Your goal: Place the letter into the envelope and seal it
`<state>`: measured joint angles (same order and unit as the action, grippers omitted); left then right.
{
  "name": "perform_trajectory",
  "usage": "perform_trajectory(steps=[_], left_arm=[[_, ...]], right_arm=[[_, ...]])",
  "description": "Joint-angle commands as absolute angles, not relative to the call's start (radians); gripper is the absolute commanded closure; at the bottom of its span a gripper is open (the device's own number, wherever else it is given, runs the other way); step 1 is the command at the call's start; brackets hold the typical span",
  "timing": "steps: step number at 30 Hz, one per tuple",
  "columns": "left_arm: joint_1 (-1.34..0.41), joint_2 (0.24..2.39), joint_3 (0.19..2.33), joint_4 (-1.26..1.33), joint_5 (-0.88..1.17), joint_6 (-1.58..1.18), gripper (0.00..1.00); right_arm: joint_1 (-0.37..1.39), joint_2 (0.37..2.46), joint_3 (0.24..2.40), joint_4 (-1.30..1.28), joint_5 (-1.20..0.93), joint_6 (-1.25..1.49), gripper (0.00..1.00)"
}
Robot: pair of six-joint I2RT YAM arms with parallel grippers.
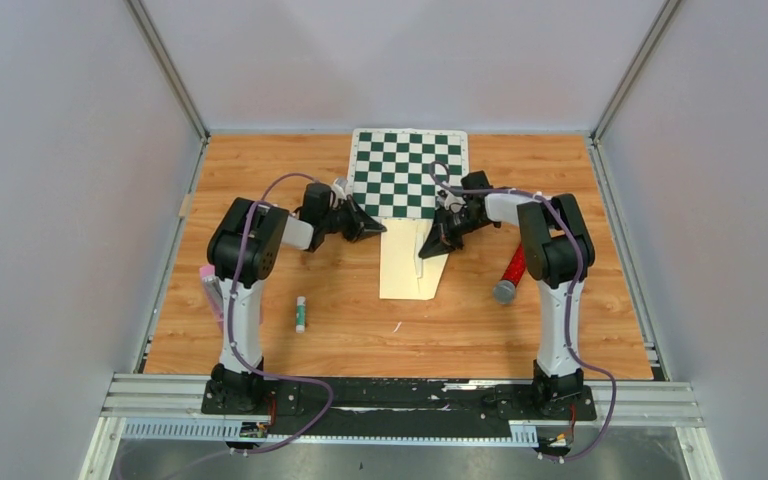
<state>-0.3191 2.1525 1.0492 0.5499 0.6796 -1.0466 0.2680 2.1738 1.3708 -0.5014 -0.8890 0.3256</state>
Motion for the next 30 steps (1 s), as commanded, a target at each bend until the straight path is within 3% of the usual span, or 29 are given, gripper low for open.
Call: perform_trajectory(steps=[1, 7, 9, 14, 15, 18, 20, 22, 26, 30], left_arm=[[-0.359, 2.184, 1.087, 0.554, 0.726, -1.014, 1.00], [-0.358, 2.169, 1.099, 0.498, 0.707, -0.990, 1.00], [-0.351, 2.157, 1.108, 0.465, 0.696, -0.975, 0.98], [-0.317, 2.082, 1.146, 0.351, 0.711, -0.880, 0.67], [-0.311, 2.073, 1.156, 0.343, 0.727, -0.853, 0.59], [-0.283, 2.039, 1.206, 0.266, 0.771, -0.770, 0.50], [-0.268, 2.026, 1.293, 0.128, 0.790, -0.657, 0.31], [-0.251, 2.017, 1.355, -0.039, 0.790, -0.529, 0.23], [-0.199, 1.957, 1.430, -0.261, 0.735, -0.364, 0.19], [-0.183, 1.832, 1.457, -0.435, 0.587, -0.215, 0.19]], right_arm=[[0.280, 2.209, 1.469, -0.471, -0.852, 0.244, 1.00], [0.280, 2.204, 1.451, -0.497, -0.861, 0.253, 0.99], [0.272, 2.175, 1.449, -0.522, -0.837, 0.250, 0.91], [0.239, 2.074, 1.558, -0.682, -0.799, 0.167, 0.78], [0.237, 2.064, 1.593, -0.731, -0.793, 0.144, 0.78], [0.233, 2.049, 1.682, -0.846, -0.761, 0.091, 0.77], [0.230, 2.045, 1.716, -0.898, -0.727, 0.068, 0.76], [0.221, 2.033, 1.724, -0.906, -0.696, 0.056, 0.76], [0.210, 2.009, 1.724, -0.894, -0.626, 0.032, 0.74], [0.209, 1.975, 1.719, -0.862, -0.490, 0.011, 0.65]])
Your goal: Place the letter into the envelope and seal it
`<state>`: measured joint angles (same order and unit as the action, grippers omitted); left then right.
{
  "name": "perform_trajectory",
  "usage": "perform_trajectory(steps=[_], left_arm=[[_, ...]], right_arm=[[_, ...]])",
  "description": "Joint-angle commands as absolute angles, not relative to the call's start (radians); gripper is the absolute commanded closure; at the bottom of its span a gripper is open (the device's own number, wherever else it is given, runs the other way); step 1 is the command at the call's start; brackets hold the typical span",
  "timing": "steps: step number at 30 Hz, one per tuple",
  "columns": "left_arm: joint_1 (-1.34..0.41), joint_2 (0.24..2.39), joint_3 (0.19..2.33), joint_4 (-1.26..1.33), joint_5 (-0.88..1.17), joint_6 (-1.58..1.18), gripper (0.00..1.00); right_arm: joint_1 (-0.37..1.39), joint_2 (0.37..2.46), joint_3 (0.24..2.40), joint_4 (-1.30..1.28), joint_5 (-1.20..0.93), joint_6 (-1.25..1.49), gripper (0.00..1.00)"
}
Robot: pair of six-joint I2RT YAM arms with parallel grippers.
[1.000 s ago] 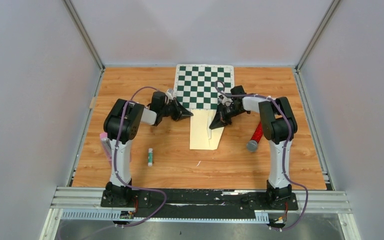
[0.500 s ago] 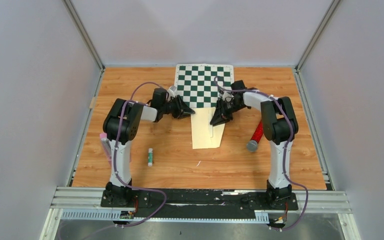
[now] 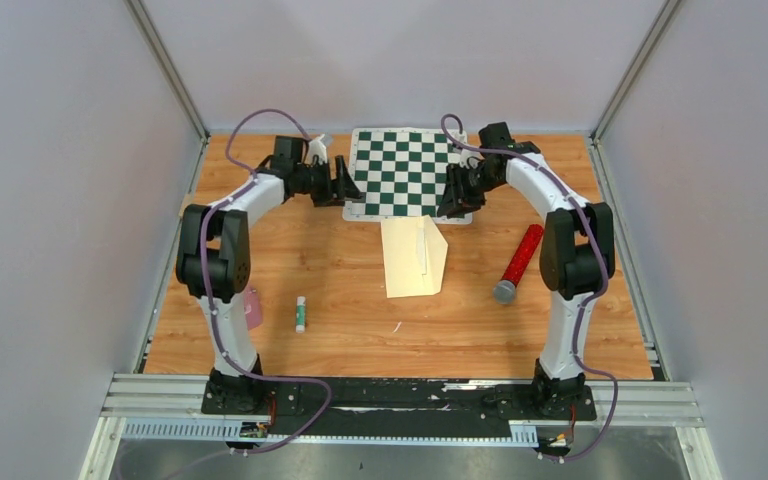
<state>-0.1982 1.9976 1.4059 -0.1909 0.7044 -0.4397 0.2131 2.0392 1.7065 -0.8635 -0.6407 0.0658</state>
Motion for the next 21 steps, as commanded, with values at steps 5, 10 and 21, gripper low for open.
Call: perform_trajectory(steps=[5, 10, 21], left_arm=[[-0.183, 1.685, 1.432, -0.636, 0.390, -0.054, 0.20], [-0.183, 1.586, 1.321, -0.720, 0.389, 0.020, 0.20], [-0.183, 1.588, 1.199, -0.909, 0.377, 0.021, 0.22]], right_arm=[[0.194, 1.971, 1.697, -0.839, -0.433, 0.005, 0.54], [0.193, 2.020, 1.696, -0.829, -0.444, -0.024, 0.55], [0.189, 2.089, 1.710, -0.841, -0.462, -0.021, 0.52]])
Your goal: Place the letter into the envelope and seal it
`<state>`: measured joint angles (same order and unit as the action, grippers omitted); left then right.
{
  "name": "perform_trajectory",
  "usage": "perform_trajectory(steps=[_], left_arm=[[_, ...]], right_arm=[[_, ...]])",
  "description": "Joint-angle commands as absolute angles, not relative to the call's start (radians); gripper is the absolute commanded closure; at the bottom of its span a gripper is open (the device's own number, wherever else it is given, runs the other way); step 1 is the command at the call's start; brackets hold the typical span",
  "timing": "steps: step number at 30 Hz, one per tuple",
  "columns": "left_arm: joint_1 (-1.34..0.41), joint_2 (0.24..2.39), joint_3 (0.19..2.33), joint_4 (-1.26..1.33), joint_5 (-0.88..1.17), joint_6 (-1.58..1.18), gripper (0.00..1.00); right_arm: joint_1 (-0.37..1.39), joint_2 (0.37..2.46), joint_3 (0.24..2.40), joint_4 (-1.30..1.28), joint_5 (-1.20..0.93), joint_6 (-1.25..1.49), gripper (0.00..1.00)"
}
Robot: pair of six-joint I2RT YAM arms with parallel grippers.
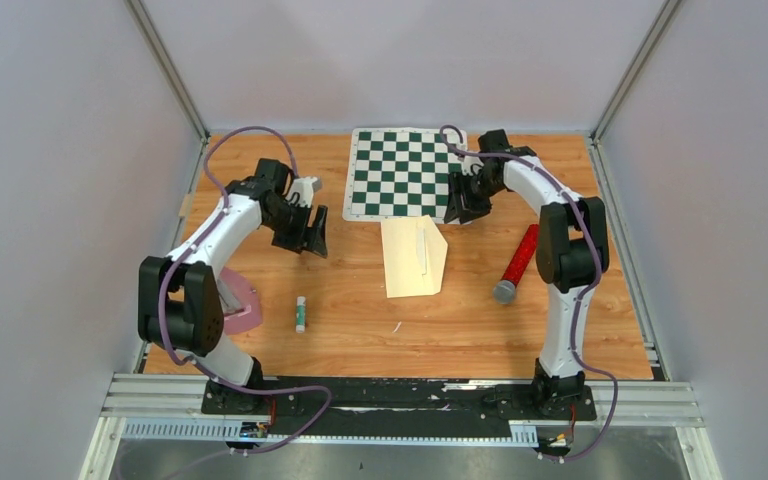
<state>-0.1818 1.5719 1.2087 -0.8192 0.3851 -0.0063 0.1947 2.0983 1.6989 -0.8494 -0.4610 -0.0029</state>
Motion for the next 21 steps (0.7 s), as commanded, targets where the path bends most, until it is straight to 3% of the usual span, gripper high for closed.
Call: perform_trajectory(steps=[1, 10, 17, 21], left_arm=[[-0.184, 1.590, 1.189, -0.917, 0.370, 0.013, 0.22], [-0.198, 1.577, 1.108, -0.935, 0.334, -0.180, 0.25], [-0.198, 1.584, 1.025, -0.972, 0.300, -0.286, 0.39], [-0.198, 1.571, 0.945, -0.973, 0.274, -0.341, 0.41]], right_arm=[[0.188, 2.083, 1.704, -0.839, -0.463, -0.020, 0.52], [0.190, 2.055, 1.684, -0.822, -0.466, -0.006, 0.52], [0.191, 2.068, 1.718, -0.825, -0.466, 0.022, 0.52], [0.211, 2.093, 1.741, -0.822, -0.475, 0.038, 0.52]])
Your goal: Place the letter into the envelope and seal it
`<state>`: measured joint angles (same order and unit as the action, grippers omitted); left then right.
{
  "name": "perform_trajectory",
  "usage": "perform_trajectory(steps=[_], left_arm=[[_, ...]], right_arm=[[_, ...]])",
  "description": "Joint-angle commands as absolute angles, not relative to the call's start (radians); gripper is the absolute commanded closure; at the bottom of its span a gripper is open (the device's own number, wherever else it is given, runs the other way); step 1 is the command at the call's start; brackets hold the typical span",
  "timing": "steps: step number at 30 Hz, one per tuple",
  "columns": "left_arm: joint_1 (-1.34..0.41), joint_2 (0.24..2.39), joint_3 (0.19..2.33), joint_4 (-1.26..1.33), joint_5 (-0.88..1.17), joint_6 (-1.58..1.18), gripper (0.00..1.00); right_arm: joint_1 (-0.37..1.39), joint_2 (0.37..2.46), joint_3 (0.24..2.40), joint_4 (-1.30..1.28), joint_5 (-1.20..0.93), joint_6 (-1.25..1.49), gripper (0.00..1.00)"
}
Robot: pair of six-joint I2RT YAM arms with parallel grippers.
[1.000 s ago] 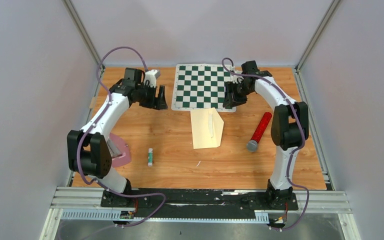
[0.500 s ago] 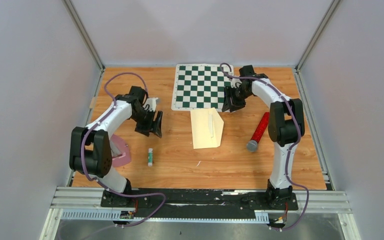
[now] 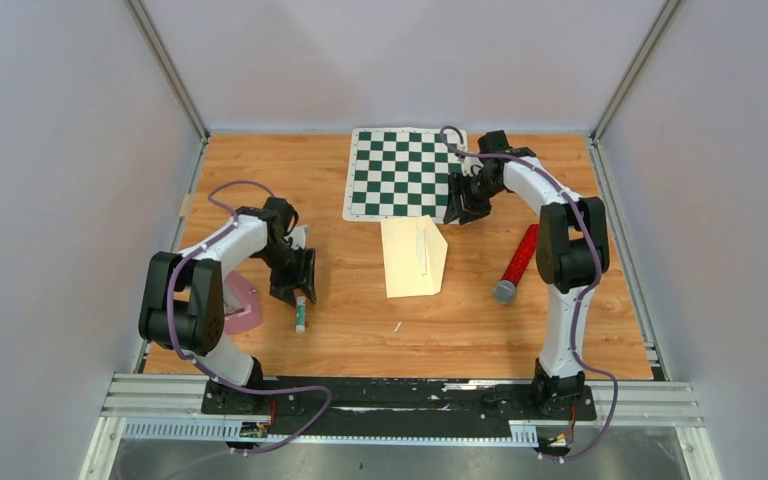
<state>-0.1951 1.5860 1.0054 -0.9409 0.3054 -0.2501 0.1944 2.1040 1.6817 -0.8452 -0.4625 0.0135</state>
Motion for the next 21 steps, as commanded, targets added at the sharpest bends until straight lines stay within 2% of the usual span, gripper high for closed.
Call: perform_trajectory(steps=[1, 6, 14, 21], left_arm=[[-0.202, 1.560, 0.941, -0.962, 0.264, -0.344, 0.41], [-0.225, 1.560, 0.928, -0.925, 0.284, -0.333, 0.41], [-0.291, 1.612, 0.921, -0.922, 0.263, -0.343, 0.51], [-0.306, 1.629, 0.928, -0.930, 0.213, -0.360, 0.44]], right_arm=[[0.217, 2.100, 1.744, -0.823, -0.476, 0.040, 0.52], [0.238, 2.127, 1.729, -0.828, -0.488, 0.047, 0.51], [0.249, 2.117, 1.710, -0.823, -0.470, 0.027, 0.52], [0.249, 2.088, 1.673, -0.802, -0.454, 0.010, 0.52]])
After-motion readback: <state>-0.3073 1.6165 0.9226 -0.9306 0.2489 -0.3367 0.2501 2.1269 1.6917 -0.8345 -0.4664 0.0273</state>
